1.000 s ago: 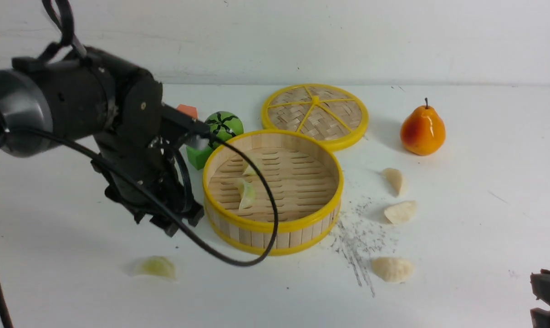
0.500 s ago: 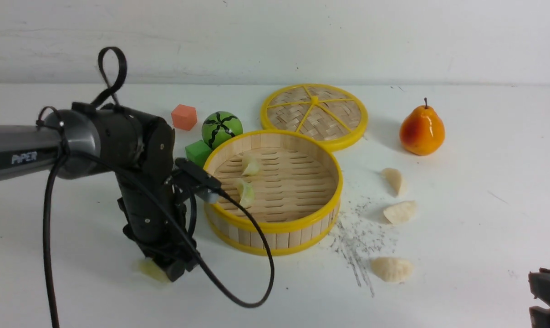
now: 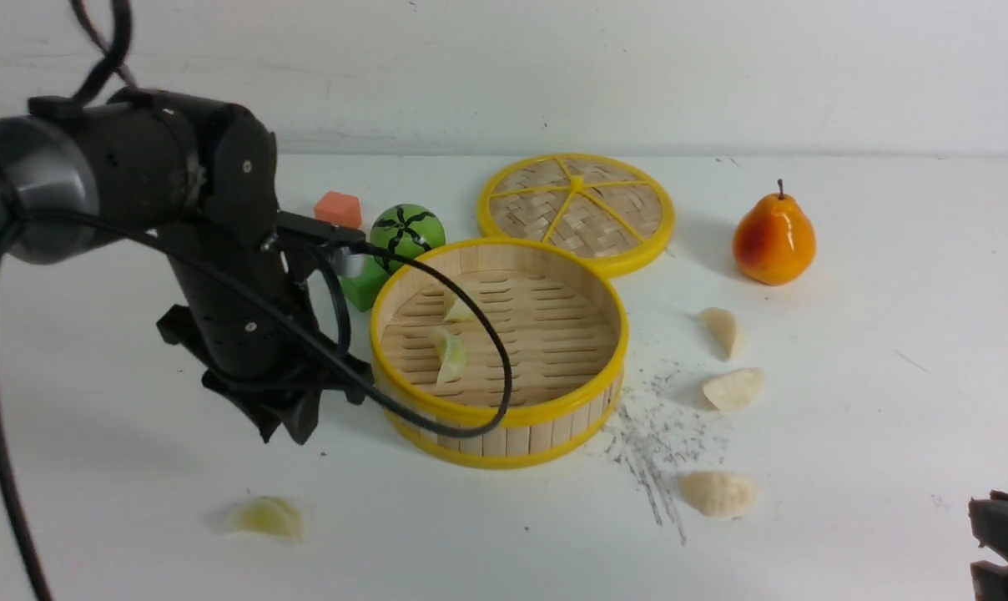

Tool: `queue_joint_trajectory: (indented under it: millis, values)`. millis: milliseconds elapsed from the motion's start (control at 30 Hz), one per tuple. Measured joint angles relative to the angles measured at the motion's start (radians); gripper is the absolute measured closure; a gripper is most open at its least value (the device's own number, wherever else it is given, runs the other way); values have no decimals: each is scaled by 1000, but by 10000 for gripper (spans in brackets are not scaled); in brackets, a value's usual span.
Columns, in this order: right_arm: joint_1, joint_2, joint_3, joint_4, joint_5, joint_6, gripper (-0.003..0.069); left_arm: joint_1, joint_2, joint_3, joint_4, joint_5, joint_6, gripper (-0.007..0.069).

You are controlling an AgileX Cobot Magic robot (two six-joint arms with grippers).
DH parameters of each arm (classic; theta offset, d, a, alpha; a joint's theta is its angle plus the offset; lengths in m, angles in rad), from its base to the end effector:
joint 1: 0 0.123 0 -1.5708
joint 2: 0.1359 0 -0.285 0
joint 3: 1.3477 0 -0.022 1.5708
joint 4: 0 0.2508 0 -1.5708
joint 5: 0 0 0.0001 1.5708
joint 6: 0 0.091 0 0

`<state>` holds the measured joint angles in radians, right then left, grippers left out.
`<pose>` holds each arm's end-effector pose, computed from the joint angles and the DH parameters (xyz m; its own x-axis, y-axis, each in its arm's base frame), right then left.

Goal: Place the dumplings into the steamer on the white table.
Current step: 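Reach for and grasp a dumpling on the table with the left gripper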

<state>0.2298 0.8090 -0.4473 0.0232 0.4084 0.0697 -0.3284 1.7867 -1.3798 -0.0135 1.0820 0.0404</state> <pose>0.1468 0.0352 0.2497 -0.6332 -0.0548 -0.7721 -0.1779 0.9811 0.0763 0.3389 -0.1166 0.2429 -0.9215 0.3500 -0.1686 0.3560 0.9345 -0.0060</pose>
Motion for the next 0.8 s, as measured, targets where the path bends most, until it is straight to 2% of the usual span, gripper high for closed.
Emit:
queue_joint_trajectory:
  millis: [100,167,233,367,467,667,767,800]
  values:
    - [0,0,0,-2,0,0,548,0,-62,97,-19,-3,65,318]
    - [0,0,0,-3,0,0,547,0,-74,162,13,-46,113,291]
    - [0,0,0,-3,0,0,547,0,-75,192,41,-89,140,282]
    - [0,0,0,-2,0,0,546,0,-44,284,120,-283,231,274]
    - [0,0,0,1,0,0,544,0,-18,286,122,-316,258,277]
    - [0,0,0,4,0,0,545,-3,21,270,117,-311,280,367]
    - [0,0,0,4,0,0,545,-5,33,258,96,-352,242,487]
    - [0,0,0,4,0,0,543,-5,33,257,96,-352,242,487]
